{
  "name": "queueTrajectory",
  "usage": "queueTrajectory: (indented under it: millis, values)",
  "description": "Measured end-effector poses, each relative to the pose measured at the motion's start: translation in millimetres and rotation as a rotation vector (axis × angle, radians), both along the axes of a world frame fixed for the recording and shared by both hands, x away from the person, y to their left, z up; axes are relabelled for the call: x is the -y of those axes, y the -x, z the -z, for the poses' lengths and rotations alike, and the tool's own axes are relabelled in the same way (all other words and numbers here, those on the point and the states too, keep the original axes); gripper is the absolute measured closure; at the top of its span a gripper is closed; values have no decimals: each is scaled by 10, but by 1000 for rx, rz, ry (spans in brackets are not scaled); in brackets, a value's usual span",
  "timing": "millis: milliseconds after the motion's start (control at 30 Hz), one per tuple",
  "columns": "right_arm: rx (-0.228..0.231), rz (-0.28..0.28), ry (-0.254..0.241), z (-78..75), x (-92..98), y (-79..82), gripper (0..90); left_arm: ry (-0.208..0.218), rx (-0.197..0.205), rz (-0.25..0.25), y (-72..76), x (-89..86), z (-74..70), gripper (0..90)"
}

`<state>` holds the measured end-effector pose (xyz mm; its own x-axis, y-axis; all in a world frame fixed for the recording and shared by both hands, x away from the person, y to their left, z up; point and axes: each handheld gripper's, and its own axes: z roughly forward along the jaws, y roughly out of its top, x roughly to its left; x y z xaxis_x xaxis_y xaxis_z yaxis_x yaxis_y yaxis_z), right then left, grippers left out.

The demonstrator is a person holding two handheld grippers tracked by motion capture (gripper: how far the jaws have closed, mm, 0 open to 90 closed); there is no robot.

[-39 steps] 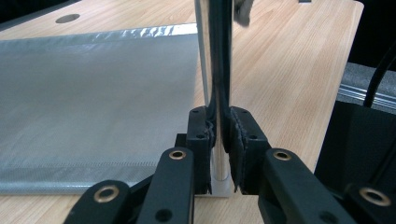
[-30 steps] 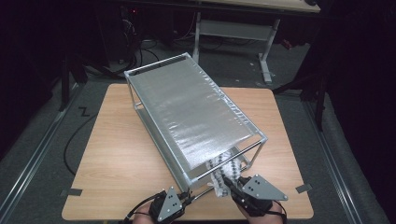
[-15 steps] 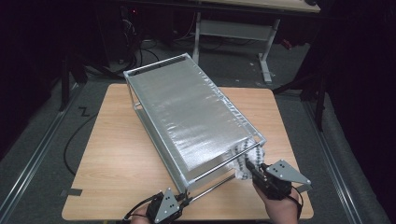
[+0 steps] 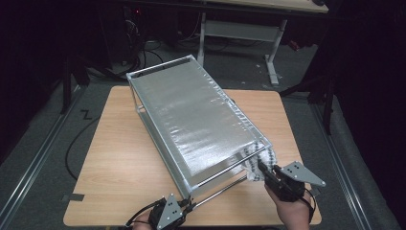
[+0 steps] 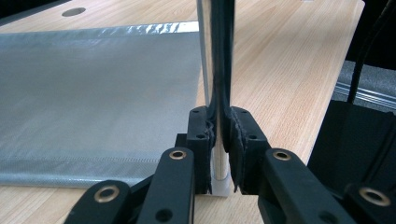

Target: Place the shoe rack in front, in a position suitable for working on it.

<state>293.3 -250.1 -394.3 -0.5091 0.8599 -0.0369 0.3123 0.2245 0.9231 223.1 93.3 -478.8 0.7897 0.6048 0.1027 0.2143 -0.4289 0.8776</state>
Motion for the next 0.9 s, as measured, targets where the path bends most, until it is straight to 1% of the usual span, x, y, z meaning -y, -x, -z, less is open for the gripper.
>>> queueTrajectory:
  millis: [133,233,500,633,733,833,900]
  values:
    - [0,3,5,6,2,10,763,2,0,5,-6,9,2,792]
    - [-10,6,11,32,1,14,762,5,-1,9,-12,13,3,793]
    - [-1,9,16,23,35,26,762,-1,0,13,-19,30,-1,791]
    - [3,36,39,32,31,9,770,2,1,3,-6,30,3,791]
    - [7,55,83,84,20,-12,770,1,1,2,-3,35,1,792]
    - [-16,64,92,154,32,-42,770,0,0,6,-8,32,0,792]
    - [-29,69,107,208,35,-61,770,0,1,6,-8,32,1,792]
